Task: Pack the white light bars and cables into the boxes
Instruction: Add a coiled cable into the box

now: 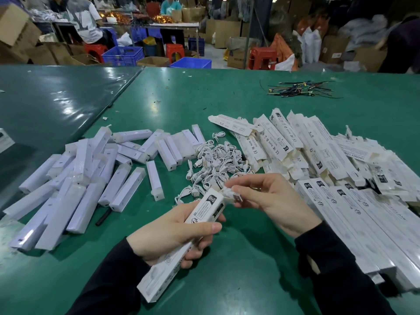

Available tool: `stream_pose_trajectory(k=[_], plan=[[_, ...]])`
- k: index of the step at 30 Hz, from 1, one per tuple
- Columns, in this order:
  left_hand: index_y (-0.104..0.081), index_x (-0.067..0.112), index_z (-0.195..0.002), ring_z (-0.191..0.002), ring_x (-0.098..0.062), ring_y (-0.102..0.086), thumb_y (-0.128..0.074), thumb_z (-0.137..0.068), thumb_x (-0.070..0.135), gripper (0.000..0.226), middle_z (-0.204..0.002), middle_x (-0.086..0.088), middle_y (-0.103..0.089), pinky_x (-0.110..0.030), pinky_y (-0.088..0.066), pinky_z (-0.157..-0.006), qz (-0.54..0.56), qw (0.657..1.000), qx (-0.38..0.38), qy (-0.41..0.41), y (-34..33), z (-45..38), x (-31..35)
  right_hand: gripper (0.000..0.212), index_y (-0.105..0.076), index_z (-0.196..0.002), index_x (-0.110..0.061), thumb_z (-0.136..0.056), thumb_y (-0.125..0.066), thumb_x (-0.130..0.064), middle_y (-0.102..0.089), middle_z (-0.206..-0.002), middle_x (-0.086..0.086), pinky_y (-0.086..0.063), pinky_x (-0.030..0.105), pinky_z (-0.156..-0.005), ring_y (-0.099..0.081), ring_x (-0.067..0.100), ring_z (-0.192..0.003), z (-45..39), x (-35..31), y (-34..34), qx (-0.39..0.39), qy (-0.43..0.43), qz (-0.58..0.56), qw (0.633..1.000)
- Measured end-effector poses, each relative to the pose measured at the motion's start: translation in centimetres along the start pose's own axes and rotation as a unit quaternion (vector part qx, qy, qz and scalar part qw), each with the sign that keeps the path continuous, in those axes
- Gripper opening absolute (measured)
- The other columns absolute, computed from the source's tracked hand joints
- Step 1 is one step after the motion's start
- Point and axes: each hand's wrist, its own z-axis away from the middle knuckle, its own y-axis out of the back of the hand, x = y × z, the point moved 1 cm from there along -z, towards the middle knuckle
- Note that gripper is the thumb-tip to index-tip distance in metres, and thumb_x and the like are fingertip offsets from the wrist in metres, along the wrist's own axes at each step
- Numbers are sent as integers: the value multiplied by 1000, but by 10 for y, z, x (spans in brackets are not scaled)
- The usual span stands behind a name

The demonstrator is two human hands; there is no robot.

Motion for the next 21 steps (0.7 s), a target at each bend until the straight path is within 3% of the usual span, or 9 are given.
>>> stream_pose_trajectory(k=[7,9,13,15,18,21], plan=[[-54,10,-111,-39,-12,-40,-70,-81,25,36,-59,-4,-47,-18,-37,-36,-54,998,-34,15,0,-1,-6,17,-76,-90,-6,-78,-73,7,-77,-91,10,-53,18,-76,-72,14,-82,1,-3,4,-52,18,107,993],[-53,11,-112,-40,-12,-40,-71,-79,28,41,-60,-4,-47,-18,-38,-36,-54,997,-48,18,0,-1,-7,13,-76,-82,-7,-73,-78,2,-76,-86,10,-52,17,-69,-69,15,-76,1,-1,4,-44,6,101,994],[-53,14,-110,-40,-11,-41,-65,-86,20,27,-59,-1,-48,-18,-38,-35,-63,996,-62,18,-1,-2,-9,9,-77,-71,-10,-65,-83,-13,-75,-80,15,-47,17,-59,-61,17,-67,-1,3,3,-33,-11,108,993],[-55,14,-109,-39,-10,-40,-65,-86,19,26,-59,-2,-47,-17,-37,-35,-44,997,-52,19,0,-4,-9,14,-79,-73,-12,-64,-81,-23,-76,-81,14,-48,17,-59,-64,12,-67,-1,4,2,-30,-8,101,994],[-63,21,-98,-37,-11,-38,-66,-83,18,16,-58,-4,-44,-17,-35,-35,-14,999,-32,10,2,-4,-6,22,-81,-84,-19,-80,-67,-35,-77,-87,3,-51,16,-68,-67,5,-74,-1,4,0,-47,-1,96,994],[-63,26,-93,-38,-12,-35,-64,-82,18,14,-58,-5,-41,-16,-33,-36,4,1000,-7,4,4,-3,-4,22,-78,-97,-18,-82,-65,-30,-76,-99,-6,-50,14,-80,-70,3,-92,1,1,0,-95,14,99,990]])
